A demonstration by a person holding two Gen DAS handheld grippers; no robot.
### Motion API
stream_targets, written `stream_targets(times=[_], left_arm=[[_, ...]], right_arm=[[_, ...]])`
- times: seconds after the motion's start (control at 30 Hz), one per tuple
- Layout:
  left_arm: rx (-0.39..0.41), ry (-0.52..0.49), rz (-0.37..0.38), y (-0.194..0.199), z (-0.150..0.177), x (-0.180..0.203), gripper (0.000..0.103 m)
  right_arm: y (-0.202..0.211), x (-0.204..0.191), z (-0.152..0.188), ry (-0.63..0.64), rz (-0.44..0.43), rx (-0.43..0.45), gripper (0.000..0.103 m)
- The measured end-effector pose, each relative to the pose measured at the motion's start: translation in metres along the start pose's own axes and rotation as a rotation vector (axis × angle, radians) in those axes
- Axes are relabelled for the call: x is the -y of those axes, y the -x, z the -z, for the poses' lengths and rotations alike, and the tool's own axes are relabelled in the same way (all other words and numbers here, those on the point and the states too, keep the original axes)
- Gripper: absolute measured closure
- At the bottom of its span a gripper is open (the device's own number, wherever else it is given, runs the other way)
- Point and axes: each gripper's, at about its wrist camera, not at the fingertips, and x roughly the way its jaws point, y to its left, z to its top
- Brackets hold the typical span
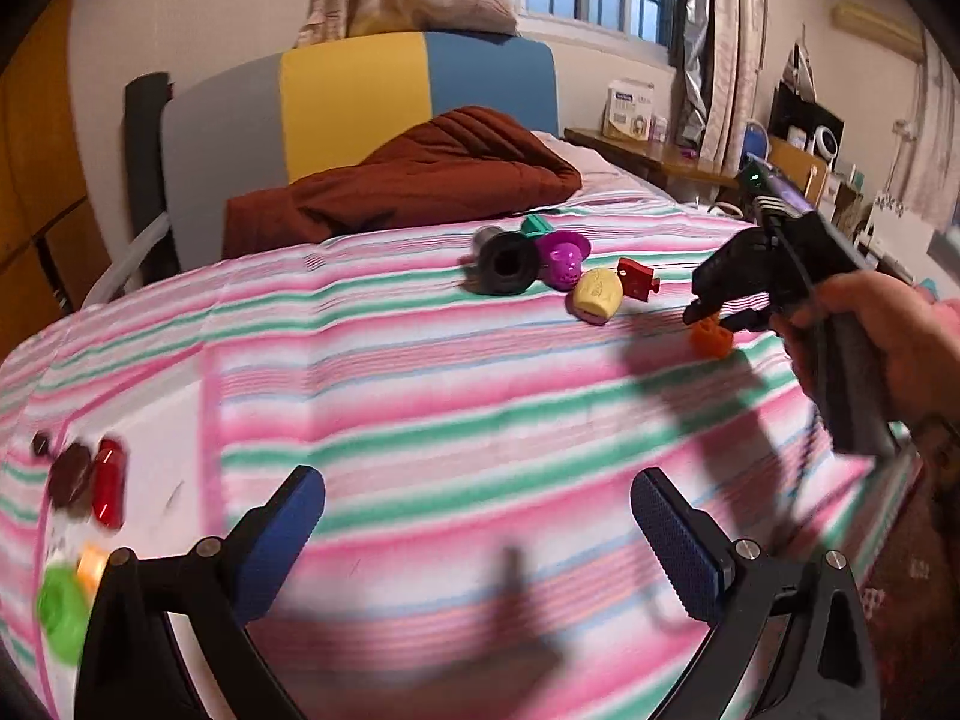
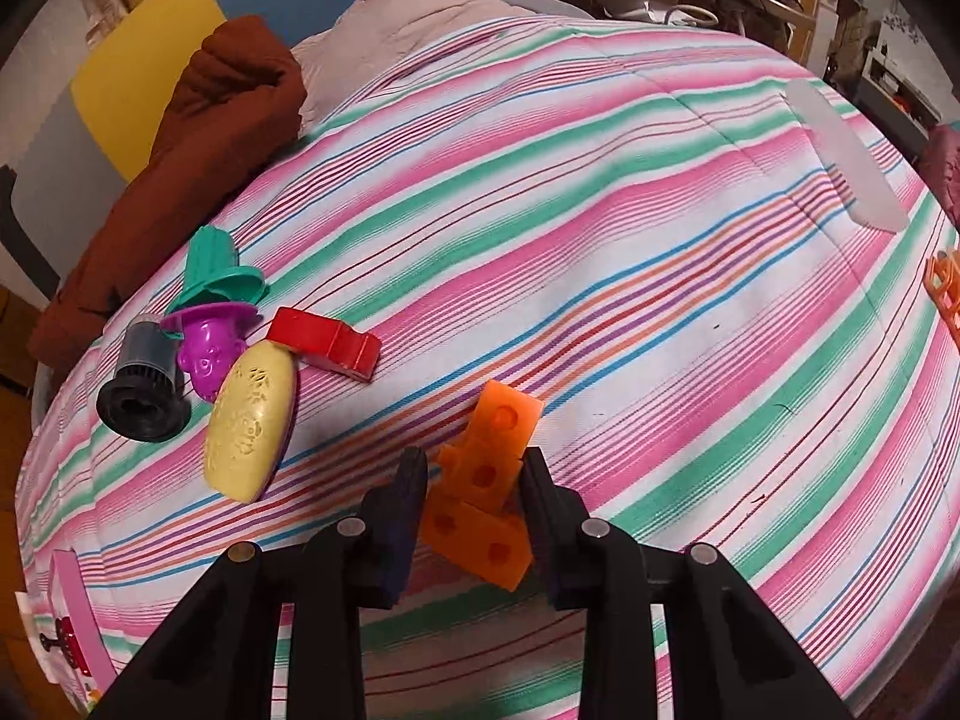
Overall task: Organize rigid objects
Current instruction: 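Grasp the yellow egg-shaped toy with the left tool while the right tool holds the orange blocks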
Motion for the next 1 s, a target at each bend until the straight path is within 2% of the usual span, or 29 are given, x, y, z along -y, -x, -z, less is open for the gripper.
stream_targets(times=[0.1, 0.23, 0.43, 0.6, 0.7, 0.77, 0.83, 0.9, 1.0], left_arm=[[-0.017, -0.02, -0.019, -0.032, -0.024, 0.014, 0.0], [-0.018, -0.038, 0.004, -0.071, -0.049, 0.029, 0.0], [-0.046, -0.161, -0.023, -0.134, -0.079, 0.062, 0.0], [-0.093, -0.153, 0.038, -0.173, -0.094, 0.07, 0.001], [-0.121, -0.162, 0.089, -0.188, -0.1, 0.075, 0.018], [-0.145, -0.181, 0.131, -0.197, -0.102, 0.081, 0.04], [-0.141, -0.19, 0.14, -0.198, -0.099, 0.083, 0.043], [-0.129, -0.191, 0.166, -0.196, -0.098, 0.083, 0.057], [-0.12, -0.193, 0.181, -0.189, -0.094, 0.081, 0.059]], right_arm=[[0.0, 0.005, -0.001, -0.011, -0.013, -0.01, 0.072], [0.003, 0.014, -0.002, -0.022, -0.035, -0.03, 0.072], [0.002, 0.023, -0.006, -0.08, -0.067, -0.035, 0.072], [0.002, 0.02, -0.008, -0.072, -0.055, -0.037, 0.072], [0.001, 0.019, -0.007, -0.071, -0.048, -0.035, 0.072], [0.001, 0.019, -0.007, -0.066, -0.042, -0.035, 0.071], [0.001, 0.018, -0.007, -0.062, -0.037, -0.035, 0.071], [0.0, 0.018, -0.009, -0.062, -0.037, -0.034, 0.071], [0.001, 0.019, -0.008, -0.057, -0.033, -0.033, 0.071]])
